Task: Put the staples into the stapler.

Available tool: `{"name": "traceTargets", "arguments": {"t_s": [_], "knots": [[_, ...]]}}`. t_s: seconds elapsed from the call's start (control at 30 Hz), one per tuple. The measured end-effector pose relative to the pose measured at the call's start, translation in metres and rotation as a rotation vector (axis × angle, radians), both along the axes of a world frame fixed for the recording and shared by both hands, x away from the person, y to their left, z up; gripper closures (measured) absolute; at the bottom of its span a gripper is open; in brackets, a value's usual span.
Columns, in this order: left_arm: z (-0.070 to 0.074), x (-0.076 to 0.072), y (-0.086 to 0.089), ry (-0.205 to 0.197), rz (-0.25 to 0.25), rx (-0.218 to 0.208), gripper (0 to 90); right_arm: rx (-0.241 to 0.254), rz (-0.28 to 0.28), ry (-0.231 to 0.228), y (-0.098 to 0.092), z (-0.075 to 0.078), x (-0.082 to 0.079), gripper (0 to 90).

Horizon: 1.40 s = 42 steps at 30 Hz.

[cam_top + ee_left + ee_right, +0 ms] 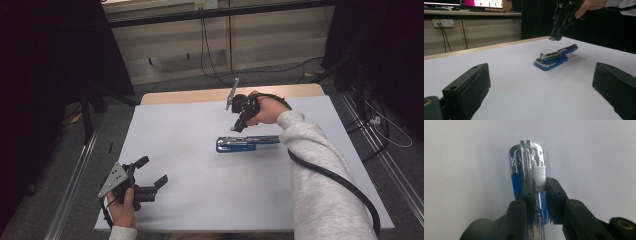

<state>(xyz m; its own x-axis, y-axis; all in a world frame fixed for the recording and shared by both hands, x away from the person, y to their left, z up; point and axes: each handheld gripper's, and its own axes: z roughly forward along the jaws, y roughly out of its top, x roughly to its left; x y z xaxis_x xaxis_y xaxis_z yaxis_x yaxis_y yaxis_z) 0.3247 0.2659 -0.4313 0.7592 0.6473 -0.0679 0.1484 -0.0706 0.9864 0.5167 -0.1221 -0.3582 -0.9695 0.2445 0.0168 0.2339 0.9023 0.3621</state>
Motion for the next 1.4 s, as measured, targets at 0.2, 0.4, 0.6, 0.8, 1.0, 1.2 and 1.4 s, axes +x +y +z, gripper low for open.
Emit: {"name": "traceTargets", "arguments": {"t_s": [0.2, 0.4, 0.6, 0.8, 1.0, 1.2, 1.4], "knots": [[0.0, -0.001, 0.0, 0.003, 0.003, -0.003, 1.6, 0.001, 0.0, 0.004, 0.001, -0.002, 0.0, 78.5], [0.0, -0.001, 0.0, 0.003, 0.003, 0.008, 1.6, 0.01, 0.007, -0.002, 0.003, -0.003, 0.001, 78.5], [0.0, -0.002, -0.001, 0.01, 0.011, 0.0, 1.6, 0.014, 0.006, -0.001, 0.007, -0.004, 0.001, 78.5], [0.0, -0.002, 0.0, 0.008, 0.004, 0.007, 1.6, 0.011, 0.006, -0.005, 0.012, -0.003, 0.003, 78.5], [0.0, -0.001, 0.0, 0.009, 0.003, 0.005, 1.6, 0.012, 0.018, -0.006, 0.02, -0.004, 0.003, 78.5], [0.0, -0.002, 0.0, 0.014, 0.006, 0.001, 1.7, 0.015, 0.02, 0.008, 0.025, -0.007, 0.004, 78.5], [0.0, -0.001, 0.001, 0.001, 0.011, 0.024, 1.7, 0.023, 0.023, 0.008, 0.03, -0.007, 0.004, 78.5]]}}
